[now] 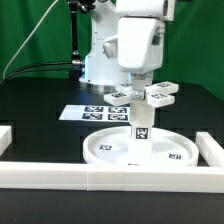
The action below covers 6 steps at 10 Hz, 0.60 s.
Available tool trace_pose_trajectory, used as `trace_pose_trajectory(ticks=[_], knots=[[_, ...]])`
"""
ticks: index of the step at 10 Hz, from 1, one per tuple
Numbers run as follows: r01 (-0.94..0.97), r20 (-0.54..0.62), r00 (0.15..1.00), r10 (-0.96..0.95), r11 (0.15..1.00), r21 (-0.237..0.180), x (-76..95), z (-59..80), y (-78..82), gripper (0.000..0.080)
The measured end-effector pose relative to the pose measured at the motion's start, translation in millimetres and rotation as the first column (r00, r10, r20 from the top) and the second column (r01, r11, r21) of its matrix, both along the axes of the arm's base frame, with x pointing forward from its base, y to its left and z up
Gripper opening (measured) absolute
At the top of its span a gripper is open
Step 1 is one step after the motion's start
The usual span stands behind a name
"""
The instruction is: Assemble round table
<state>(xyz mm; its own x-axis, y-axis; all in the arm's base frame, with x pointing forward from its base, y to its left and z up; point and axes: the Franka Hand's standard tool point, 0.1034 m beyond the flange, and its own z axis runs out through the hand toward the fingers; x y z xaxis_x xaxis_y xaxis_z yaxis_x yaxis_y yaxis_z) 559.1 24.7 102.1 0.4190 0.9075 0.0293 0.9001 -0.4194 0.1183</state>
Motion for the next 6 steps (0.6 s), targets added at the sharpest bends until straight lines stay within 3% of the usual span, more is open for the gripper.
trace_pose_trajectory(ticks=[3,6], knots=[[0.266,0.012,0.964,-0.267,0.963,0.039,-1.1,-0.3,2.3,0.0452],[0.592,-0.002,0.804,-0.594,0.801,0.088,-7.1,-0.6,12.4,0.0452]])
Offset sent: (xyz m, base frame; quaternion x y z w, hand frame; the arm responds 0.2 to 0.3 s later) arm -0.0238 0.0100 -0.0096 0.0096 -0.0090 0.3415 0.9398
